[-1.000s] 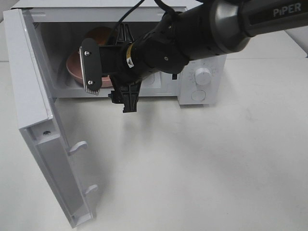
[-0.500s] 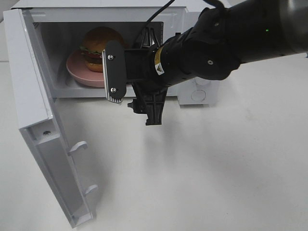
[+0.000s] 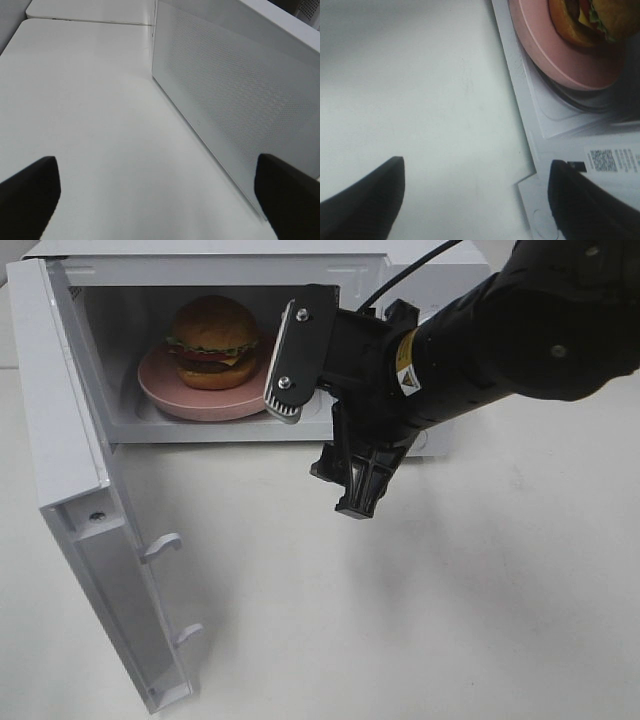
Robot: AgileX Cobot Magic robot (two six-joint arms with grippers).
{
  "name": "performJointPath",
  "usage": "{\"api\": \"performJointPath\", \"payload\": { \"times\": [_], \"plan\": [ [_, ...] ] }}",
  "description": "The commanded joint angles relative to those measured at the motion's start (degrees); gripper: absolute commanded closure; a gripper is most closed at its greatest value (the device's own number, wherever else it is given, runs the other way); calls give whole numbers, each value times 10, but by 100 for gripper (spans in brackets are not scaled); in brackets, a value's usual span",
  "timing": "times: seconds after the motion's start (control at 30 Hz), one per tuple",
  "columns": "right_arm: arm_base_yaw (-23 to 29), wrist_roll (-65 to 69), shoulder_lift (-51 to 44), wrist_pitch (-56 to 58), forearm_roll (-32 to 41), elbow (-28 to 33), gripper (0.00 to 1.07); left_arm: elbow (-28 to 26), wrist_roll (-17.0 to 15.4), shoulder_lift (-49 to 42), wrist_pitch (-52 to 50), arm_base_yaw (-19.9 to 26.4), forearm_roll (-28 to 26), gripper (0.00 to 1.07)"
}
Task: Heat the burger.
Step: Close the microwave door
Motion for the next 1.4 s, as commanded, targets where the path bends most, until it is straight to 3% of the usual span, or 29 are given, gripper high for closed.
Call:
{"api": "performJointPath", "payload": {
  "times": [0.03, 0.47, 0.7, 1.07, 1.27, 1.4],
  "plan": [
    [0, 35, -34, 31, 23, 11, 31, 1, -1, -9, -4, 2, -1, 9],
    [1, 125, -143, 118, 76, 52, 31, 1, -1, -9, -4, 2, -1, 9],
    [1, 191, -217, 283, 75, 53, 31, 1, -1, -9, -4, 2, -1, 9],
    [1, 199, -275, 427, 90, 53, 31, 1, -1, -9, -4, 2, -1, 9],
    [0, 199, -331, 441, 96, 79, 31, 1, -1, -9, -4, 2, -1, 9],
    [-43, 199, -386, 446, 112, 116, 31, 1, -1, -9, -4, 2, -1, 9]
  ]
}}
